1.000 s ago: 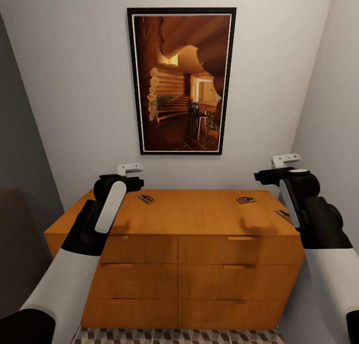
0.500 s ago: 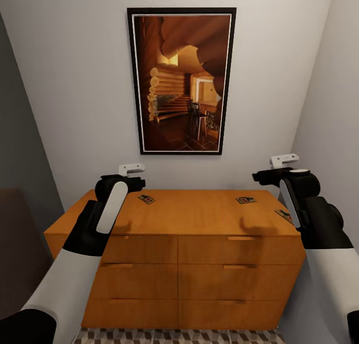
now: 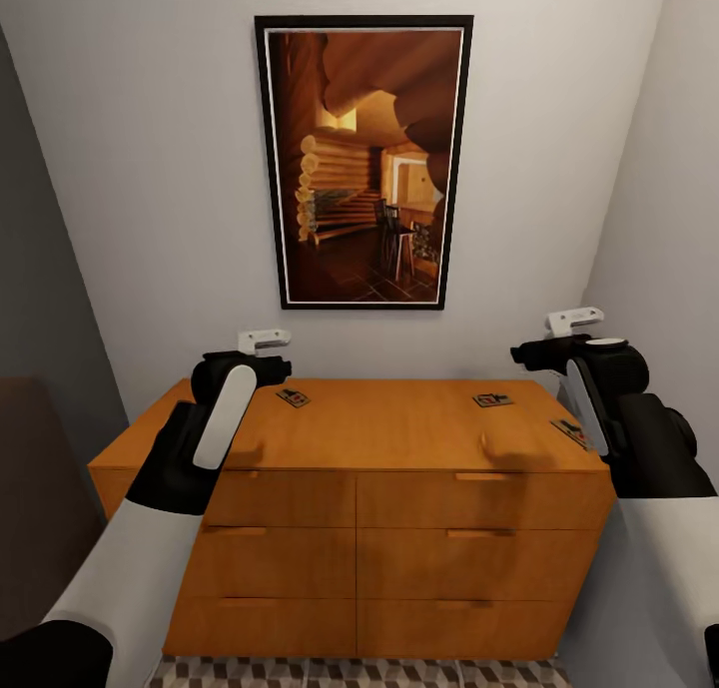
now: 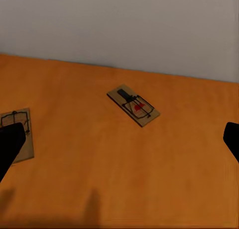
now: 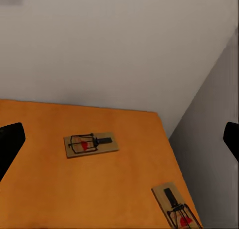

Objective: Take the four mousetraps from the cabinet in the bathroom and place them on the bathroom floor. Make sure all four end up on the same floor surface, and ensure that at least two of them are either under or directly next to the same bathroom sink.

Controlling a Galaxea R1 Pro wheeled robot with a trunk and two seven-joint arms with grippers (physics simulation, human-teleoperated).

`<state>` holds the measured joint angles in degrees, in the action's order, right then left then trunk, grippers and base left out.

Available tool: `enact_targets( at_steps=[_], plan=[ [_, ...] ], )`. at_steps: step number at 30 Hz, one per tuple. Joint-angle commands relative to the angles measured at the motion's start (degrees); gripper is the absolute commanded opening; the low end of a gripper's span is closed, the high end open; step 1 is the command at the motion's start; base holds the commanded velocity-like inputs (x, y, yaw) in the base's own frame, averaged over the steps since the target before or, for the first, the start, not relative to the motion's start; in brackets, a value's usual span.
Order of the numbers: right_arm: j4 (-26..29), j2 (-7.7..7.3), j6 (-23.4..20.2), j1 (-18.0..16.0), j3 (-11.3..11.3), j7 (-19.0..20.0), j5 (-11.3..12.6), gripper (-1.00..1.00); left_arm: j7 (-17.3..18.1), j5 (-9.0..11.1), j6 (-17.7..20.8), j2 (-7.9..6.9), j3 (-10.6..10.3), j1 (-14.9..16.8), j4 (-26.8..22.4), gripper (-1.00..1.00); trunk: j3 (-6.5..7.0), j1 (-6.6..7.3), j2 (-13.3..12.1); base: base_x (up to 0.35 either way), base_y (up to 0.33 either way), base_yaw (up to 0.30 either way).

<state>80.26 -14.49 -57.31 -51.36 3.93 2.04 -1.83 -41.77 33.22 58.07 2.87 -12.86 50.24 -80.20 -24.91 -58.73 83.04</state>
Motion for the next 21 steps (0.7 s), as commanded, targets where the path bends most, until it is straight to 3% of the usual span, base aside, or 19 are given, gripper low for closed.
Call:
enact_targets(
  at_steps=[1,4,7,13,16,17,21],
  plan=[
    [0.0,-0.47,-0.26,-0.05,0.11,0.26,0.02,1.0,-0.6,0.54,0.12,0.01,-0.05,-0.08,-0.03,1.0,-0.07,0.0,0.04,0.0,0.0,0.0],
    [-0.35,-1.74,-0.28,-0.05,0.16,0.52,0.22,1.0,-0.6,0.57,0.12,0.02,-0.15,-0.32,-0.04,1.0,-0.07,0.0,0.04,0.0,0.0,0.0],
    [-0.84,-4.1,-0.39,-0.05,0.66,1.54,0.33,1.0,-0.6,0.61,0.12,-0.03,-0.83,-0.65,0.02,1.0,-0.07,0.0,0.04,0.0,0.0,0.0],
    [-2.49,-5.63,-0.39,-0.05,1.45,1.93,0.19,1.0,-0.6,0.61,0.12,-0.05,-1.6,-1.02,0.04,1.0,-0.07,0.0,0.04,0.0,0.0,0.0],
    [-3.81,-7.46,-0.33,-0.05,1.6,2.5,0.24,1.0,-0.6,0.6,0.12,-0.04,-2.33,-1.21,0.01,1.0,-0.07,0.0,0.04,0.0,0.0,0.0],
    [-4.72,-9.41,-0.29,-0.05,2.1,5.1,0.28,1.0,-0.6,0.56,0.1,0.0,-3.22,-1.5,-0.02,1.0,-0.07,0.0,0.04,0.0,0.0,0.0],
    [-5.58,-11.17,-0.21,-0.11,3.7,11.4,0.0,1.0,-0.55,0.57,0.05,0.02,-3.81,-1.71,-0.03,1.0,-0.07,0.0,0.04,0.0,0.0,0.0]
  ],
)
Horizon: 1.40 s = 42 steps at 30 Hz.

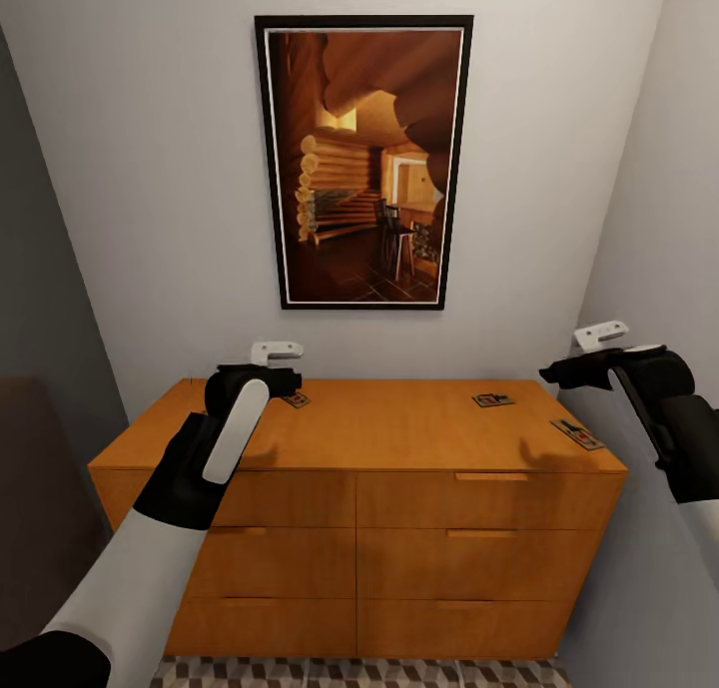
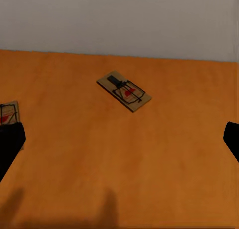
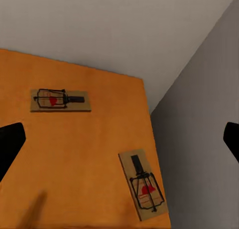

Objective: Take the four mousetraps from the cabinet in the bathroom and place them on the bathroom floor. Make sure all four end up on the same floor surface, and ensure that at least two of them are either under or directly next to the same bathroom sink.

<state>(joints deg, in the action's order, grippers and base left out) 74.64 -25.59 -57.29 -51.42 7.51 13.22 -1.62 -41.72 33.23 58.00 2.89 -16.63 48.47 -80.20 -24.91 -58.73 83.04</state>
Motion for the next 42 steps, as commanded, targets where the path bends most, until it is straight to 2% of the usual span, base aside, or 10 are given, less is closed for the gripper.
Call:
enact_targets(
  at_steps=[1,10,15,22,27,34,42],
  plan=[
    [-0.45,-0.79,-0.2,-0.1,0.63,2.46,-0.44,1.0,-0.58,0.57,0.11,0.0,-0.15,0.02,-0.04,1.0,-0.07,0.0,0.04,0.0,0.0,0.0],
    [-2.23,-4.42,0.21,-0.17,2.45,7.15,-3.0,1.0,-0.56,0.6,0.1,0.08,-0.32,-0.07,-0.08,1.0,-0.07,0.0,0.04,0.0,0.0,0.0],
    [-2.66,-5.21,0.34,-0.17,4.39,9.49,-3.55,1.0,-0.5,0.66,0.1,0.09,-0.33,-0.37,-0.1,1.0,-0.07,0.0,0.04,0.081,0.0,0.0],
    [-2.76,-5.25,0.28,-0.18,4.97,11.04,-3.67,1.0,-0.47,1.6,0.1,0.17,-0.56,-0.69,-0.13,1.0,-0.07,0.0,0.04,0.218,0.0,0.0],
    [-3.43,-4.88,-0.01,-0.18,4.96,10.99,-3.72,1.0,-0.47,2.57,0.03,0.18,-0.67,-0.81,-0.08,1.0,-0.07,0.0,0.04,0.055,0.0,0.0],
    [-4.77,-4.87,-0.09,-0.18,5.08,10.81,-4.04,1.0,-0.47,2.77,0.01,0.18,-0.76,-0.83,-0.05,1.0,-0.07,0.0,0.04,0.009,0.0,0.0],
    [-5.23,-4.77,0.19,-0.18,5.08,10.99,-7.77,1.0,-0.47,2.8,-0.04,0.18,-1.49,-0.84,-0.05,1.0,-0.07,0.0,0.04,0.001,0.0,0.0]
  ],
)
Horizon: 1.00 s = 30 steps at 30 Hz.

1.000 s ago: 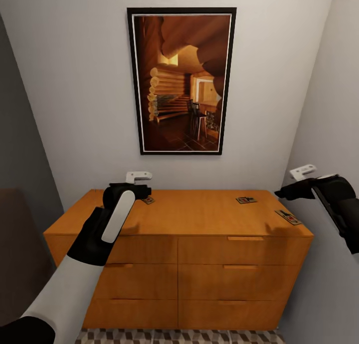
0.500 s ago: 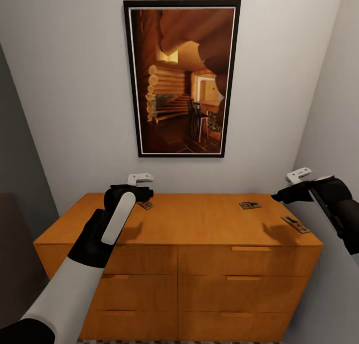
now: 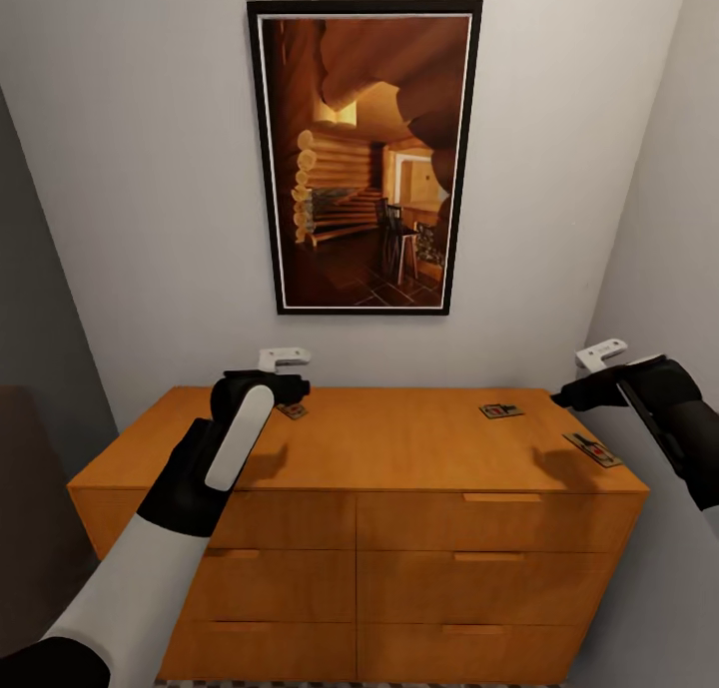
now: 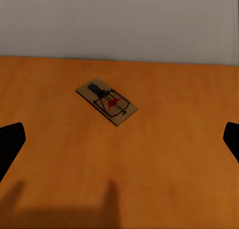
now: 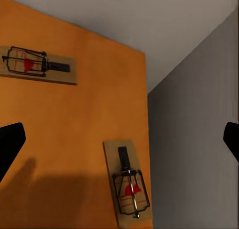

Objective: Take the four mousetraps from the cabinet in the bathroom and place them on the bathroom floor. Make sure all four end up on the same floor surface, and ensure that at least two of them are either under or directly next to the same bathroom sink.

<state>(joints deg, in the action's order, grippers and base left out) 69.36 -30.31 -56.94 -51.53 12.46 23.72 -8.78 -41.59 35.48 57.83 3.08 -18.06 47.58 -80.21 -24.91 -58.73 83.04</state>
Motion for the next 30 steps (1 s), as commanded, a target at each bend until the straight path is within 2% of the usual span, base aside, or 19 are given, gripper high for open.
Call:
enact_targets(
  at_steps=[1,9,10,15,30],
  plan=[
    [-0.09,-0.03,-0.13,-0.07,0.12,0.53,-0.82,1.0,-0.6,0.55,0.12,0.0,-0.21,0.06,-0.04,1.0,-0.07,0.0,0.04,0.0,0.0,0.0],
    [-2.82,-0.16,0.12,-0.07,0.19,0.93,-1.4,1.0,-0.6,0.55,0.09,0.11,-1.18,0.06,-0.04,1.0,-0.07,0.0,0.04,0.019,-0.001,0.0],
    [-3.64,-0.24,0.16,-0.07,0.19,4.91,-1.46,1.0,-0.6,0.55,0.09,0.22,-1.33,0.06,-0.04,1.0,-0.07,0.0,0.04,0.221,-0.053,0.0],
    [-4.64,-0.27,0.29,-0.07,0.21,10.87,-1.78,1.0,-0.6,0.55,0.14,0.26,-1.36,0.0,-0.04,1.0,-0.07,0.0,0.04,0.075,-0.018,0.0],
    [-6.45,-0.34,0.42,-0.07,0.1,12.55,-1.28,1.0,-0.6,0.55,0.11,0.3,-1.36,-0.52,-0.04,1.0,-0.07,0.0,0.04,0.004,-0.001,0.0]
  ],
)
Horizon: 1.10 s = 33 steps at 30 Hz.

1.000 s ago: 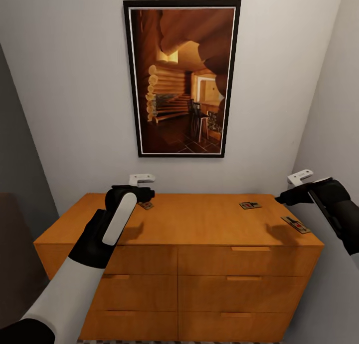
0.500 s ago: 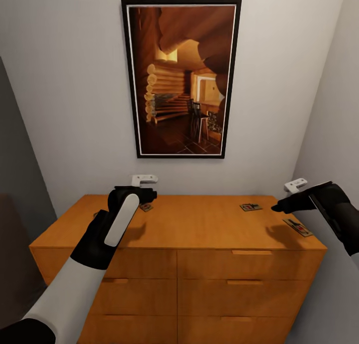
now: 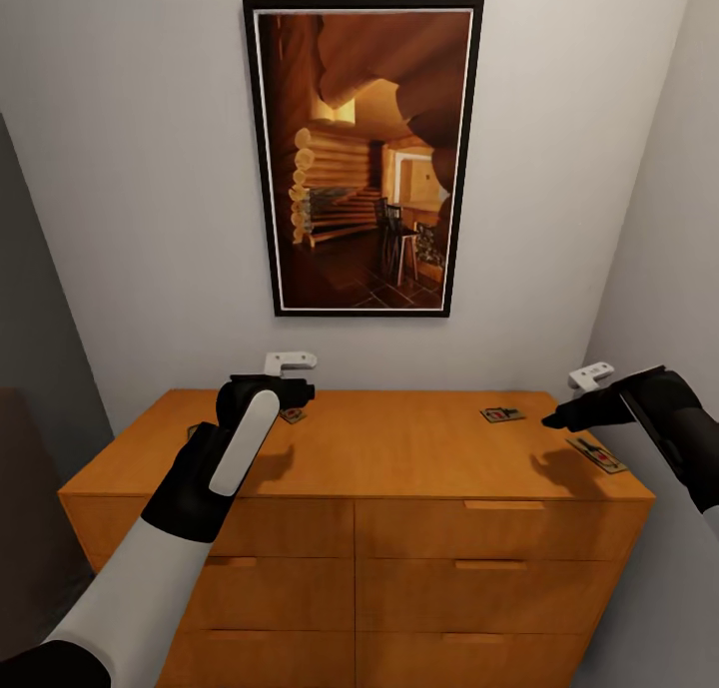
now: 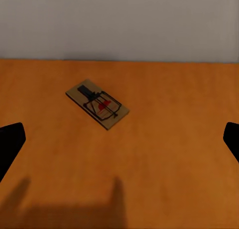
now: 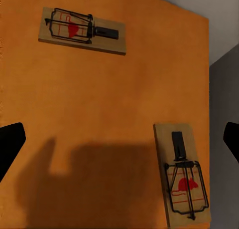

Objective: Take the four mousetraps from the cabinet in the bathroom and place them on the bathroom floor. Make sure all four end up on the same floor surface, and ensure that at least two of them are either under or directly next to the same bathroom sink.

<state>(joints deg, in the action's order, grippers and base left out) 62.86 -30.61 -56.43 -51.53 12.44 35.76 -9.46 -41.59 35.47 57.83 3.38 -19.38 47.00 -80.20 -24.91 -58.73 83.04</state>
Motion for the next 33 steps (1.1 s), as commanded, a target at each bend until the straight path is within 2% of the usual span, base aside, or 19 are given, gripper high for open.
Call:
enact_targets(
  at_steps=[1,14,22,33],
  plan=[
    [-0.09,-0.05,-0.09,-0.07,0.12,0.85,-0.6,1.0,-0.6,0.56,0.13,-0.01,-0.05,0.05,-0.04,1.0,-0.07,0.0,0.04,0.0,0.0,0.0],
    [-0.69,-0.07,-0.09,-0.07,-0.04,5.27,-1.08,1.0,-0.6,0.56,0.11,0.05,-0.05,0.02,-0.04,1.0,-0.07,0.0,0.04,0.005,-0.005,0.0],
    [-0.7,-0.07,-0.09,-0.07,-0.06,5.59,-0.74,1.0,-0.6,0.56,0.12,0.04,-0.05,0.02,-0.04,1.0,-0.07,0.0,0.04,0.134,-0.119,0.0],
    [-0.64,-0.15,-0.09,-0.07,-0.18,5.71,-0.57,1.0,-0.6,0.56,0.12,0.01,-0.05,-0.13,-0.04,1.0,-0.07,0.0,0.04,0.021,-0.019,0.0]
  ],
)
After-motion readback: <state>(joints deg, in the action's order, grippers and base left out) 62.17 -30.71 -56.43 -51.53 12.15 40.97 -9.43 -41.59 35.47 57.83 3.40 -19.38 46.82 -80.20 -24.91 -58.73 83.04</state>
